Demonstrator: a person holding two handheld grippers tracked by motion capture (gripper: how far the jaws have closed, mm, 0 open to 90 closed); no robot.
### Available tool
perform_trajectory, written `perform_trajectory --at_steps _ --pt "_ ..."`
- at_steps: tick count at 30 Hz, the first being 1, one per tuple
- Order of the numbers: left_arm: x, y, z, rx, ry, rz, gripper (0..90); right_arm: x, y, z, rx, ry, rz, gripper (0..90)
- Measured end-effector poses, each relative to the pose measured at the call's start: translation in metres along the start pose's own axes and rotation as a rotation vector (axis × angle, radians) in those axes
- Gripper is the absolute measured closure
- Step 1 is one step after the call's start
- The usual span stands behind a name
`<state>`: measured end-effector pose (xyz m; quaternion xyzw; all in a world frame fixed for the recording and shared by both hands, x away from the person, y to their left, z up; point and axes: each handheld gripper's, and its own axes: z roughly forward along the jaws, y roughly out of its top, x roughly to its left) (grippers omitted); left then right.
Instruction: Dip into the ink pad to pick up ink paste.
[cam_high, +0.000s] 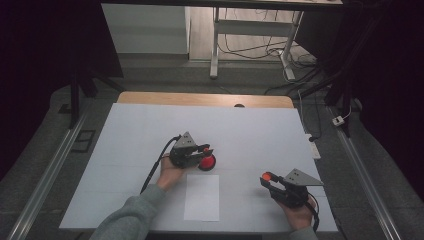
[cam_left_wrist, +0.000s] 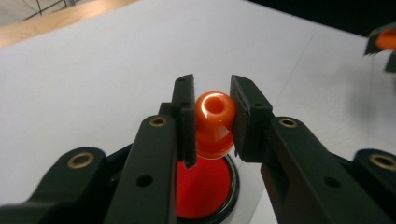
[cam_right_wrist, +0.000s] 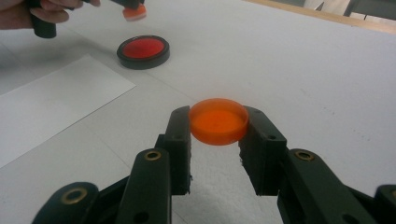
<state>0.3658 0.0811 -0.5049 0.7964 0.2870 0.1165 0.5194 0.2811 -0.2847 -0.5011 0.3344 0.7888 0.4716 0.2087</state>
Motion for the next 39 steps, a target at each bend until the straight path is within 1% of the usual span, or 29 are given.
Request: perform_trajectory --at_steps 2,4,7,10,14,18,20,27,31,34,39 --pt "0.000 0.003 -0.004 -0.010 -0.003 -0.003 72.6 0.000 0.000 0.000 0.001 0.000 0.000 64.6" --pt "0.001 0.005 -0.009 -0.024 -0.006 -0.014 72.5 0.000 0.000 0.000 0.002 0.000 -0.001 64.6" --pt "0.002 0.008 -0.014 -0.040 -0.001 -0.022 72.5 0.000 0.000 0.000 0.002 0.000 -0.001 64.6" --pt "0.001 0.009 -0.019 -0.048 -0.015 -0.032 72.5 0.000 0.000 0.000 0.001 0.000 -0.001 64.6" --pt "-0.001 0.011 -0.024 -0.045 -0.029 -0.042 72.5 -0.001 0.000 0.000 0.002 -0.005 0.000 64.6" --pt "-0.005 0.012 -0.028 -0.044 -0.038 -0.037 72.5 -0.001 0.000 0.001 -0.001 0.001 0.001 64.6" --pt "-0.007 0.013 -0.029 -0.038 -0.042 -0.030 72.5 0.000 0.000 0.001 0.000 0.001 -0.001 64.6" --pt "-0.011 0.014 -0.031 -0.031 -0.070 -0.028 72.5 -0.001 0.000 0.001 0.008 -0.001 -0.002 64.6" --pt "-0.013 0.016 -0.033 -0.036 -0.086 -0.032 72.5 -0.002 -0.001 0.002 0.008 -0.001 -0.001 64.6" --pt "-0.014 0.016 -0.033 -0.027 -0.095 -0.027 72.5 -0.001 -0.001 0.002 0.005 0.000 -0.001 64.6" --pt "-0.016 0.016 -0.035 -0.018 -0.110 -0.030 72.5 -0.002 -0.001 0.002 0.009 0.000 -0.001 64.6"
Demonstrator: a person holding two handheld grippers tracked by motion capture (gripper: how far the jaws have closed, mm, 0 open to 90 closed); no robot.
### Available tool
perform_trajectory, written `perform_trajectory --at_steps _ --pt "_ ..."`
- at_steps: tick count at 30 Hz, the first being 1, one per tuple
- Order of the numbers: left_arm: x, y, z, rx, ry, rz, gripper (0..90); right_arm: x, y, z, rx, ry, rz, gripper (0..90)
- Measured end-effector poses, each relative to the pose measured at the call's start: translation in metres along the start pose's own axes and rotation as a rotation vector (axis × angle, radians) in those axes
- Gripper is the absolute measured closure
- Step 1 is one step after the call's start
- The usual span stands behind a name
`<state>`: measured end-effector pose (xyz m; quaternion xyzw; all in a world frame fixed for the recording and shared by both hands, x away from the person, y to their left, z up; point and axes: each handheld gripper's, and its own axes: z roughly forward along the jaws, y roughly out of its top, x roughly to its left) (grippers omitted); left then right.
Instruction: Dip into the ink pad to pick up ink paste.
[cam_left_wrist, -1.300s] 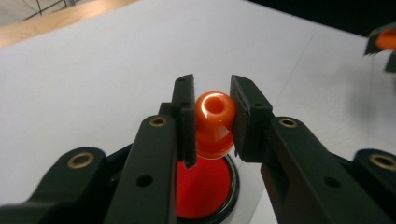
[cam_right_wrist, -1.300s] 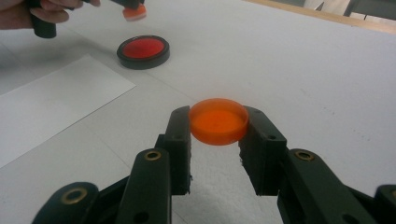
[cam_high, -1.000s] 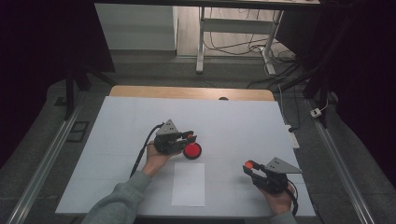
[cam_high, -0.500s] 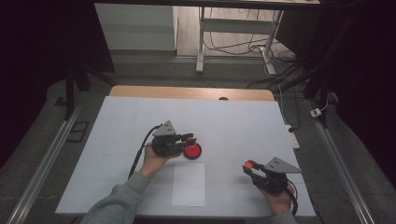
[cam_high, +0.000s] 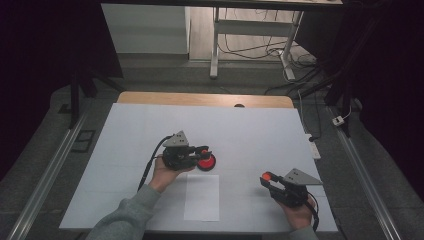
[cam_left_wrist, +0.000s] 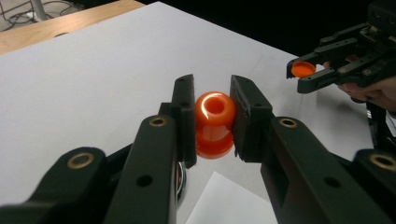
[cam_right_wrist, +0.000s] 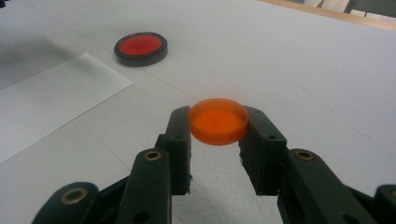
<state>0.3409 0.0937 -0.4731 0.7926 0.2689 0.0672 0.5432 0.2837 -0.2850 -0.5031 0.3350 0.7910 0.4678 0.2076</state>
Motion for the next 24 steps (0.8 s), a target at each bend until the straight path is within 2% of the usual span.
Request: perform_trajectory --at_steps 12,24 --pt "-0.009 -0.003 -0.011 0.016 -0.018 -0.008 72.5 0.000 0.000 0.000 0.002 0.001 -0.001 64.6" --pt "-0.024 -0.010 -0.026 0.035 -0.029 0.008 72.4 -0.001 0.000 0.000 0.003 0.002 0.002 64.6"
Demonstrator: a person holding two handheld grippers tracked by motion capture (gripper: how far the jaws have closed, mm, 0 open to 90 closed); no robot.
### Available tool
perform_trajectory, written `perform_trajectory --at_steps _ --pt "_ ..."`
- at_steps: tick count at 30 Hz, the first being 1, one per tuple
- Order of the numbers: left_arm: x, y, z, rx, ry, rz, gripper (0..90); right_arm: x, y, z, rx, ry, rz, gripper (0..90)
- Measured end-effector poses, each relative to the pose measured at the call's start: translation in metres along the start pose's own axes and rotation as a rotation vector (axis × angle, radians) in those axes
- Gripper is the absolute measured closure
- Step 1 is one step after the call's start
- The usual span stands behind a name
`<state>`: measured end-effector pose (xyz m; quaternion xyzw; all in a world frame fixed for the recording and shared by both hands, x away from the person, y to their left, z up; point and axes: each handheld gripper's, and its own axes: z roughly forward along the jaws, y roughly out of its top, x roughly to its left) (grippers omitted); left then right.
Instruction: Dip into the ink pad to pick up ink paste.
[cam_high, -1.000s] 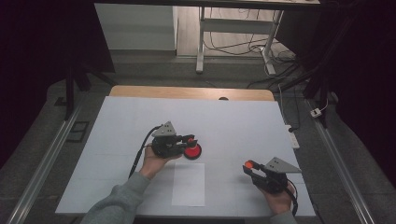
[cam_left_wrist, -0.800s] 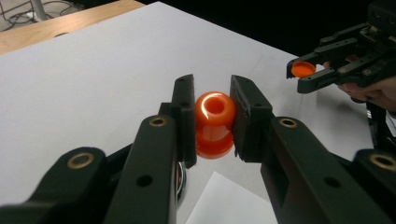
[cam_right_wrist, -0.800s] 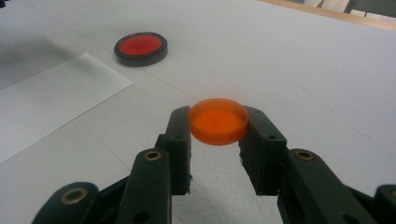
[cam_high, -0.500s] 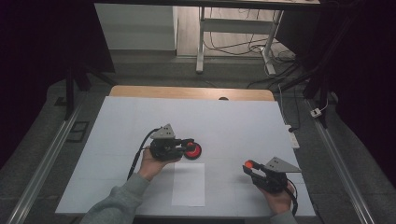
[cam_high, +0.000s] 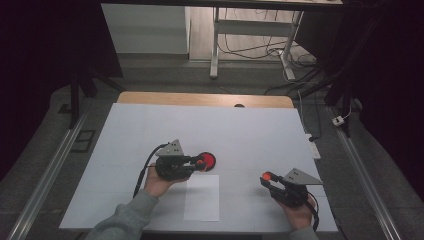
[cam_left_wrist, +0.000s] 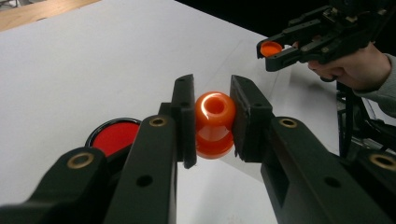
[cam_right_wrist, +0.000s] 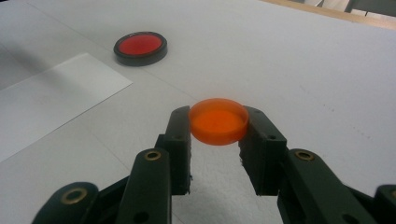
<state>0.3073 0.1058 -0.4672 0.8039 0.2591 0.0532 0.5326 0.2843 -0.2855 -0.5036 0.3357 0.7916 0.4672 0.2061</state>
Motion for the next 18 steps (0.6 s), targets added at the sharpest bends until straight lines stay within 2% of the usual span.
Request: perform_trajectory --at_steps 10,18 --pt "-0.006 -0.004 -0.007 -0.004 -0.002 0.000 72.4 -0.001 0.000 0.000 0.004 -0.001 -0.001 64.6" --pt "-0.009 -0.010 -0.011 0.011 0.001 -0.007 72.4 0.000 0.000 0.001 0.008 0.001 -0.001 64.6"
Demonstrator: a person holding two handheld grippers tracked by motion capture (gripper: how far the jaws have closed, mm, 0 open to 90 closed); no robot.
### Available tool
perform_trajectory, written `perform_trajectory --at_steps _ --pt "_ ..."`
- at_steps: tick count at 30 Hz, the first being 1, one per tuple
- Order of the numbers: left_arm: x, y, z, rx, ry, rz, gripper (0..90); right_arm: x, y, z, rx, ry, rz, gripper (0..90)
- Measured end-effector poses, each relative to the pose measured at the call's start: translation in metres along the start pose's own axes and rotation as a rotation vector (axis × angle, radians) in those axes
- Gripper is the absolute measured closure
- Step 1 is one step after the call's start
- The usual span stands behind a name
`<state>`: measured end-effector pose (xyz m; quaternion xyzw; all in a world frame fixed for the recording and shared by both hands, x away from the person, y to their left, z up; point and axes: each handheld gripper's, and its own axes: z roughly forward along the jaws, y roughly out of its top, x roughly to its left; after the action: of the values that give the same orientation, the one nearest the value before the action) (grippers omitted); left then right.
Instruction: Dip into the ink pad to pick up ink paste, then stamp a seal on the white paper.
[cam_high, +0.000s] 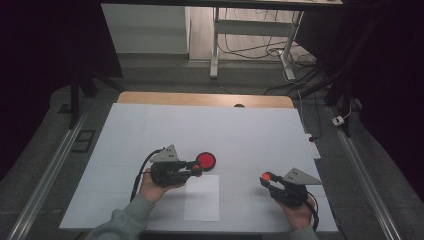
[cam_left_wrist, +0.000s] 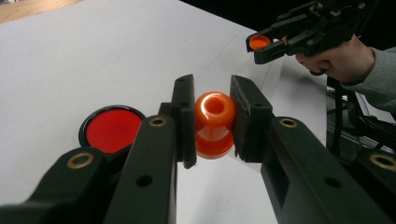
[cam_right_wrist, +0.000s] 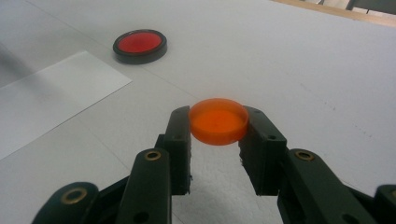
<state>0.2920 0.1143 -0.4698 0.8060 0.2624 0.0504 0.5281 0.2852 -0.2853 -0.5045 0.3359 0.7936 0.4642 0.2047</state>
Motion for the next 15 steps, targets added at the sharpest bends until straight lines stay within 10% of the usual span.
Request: perform_trajectory --at_steps 15 --pt "-0.001 -0.011 0.000 0.026 0.002 -0.012 72.3 0.000 0.000 0.001 0.001 -0.001 -0.001 64.6"
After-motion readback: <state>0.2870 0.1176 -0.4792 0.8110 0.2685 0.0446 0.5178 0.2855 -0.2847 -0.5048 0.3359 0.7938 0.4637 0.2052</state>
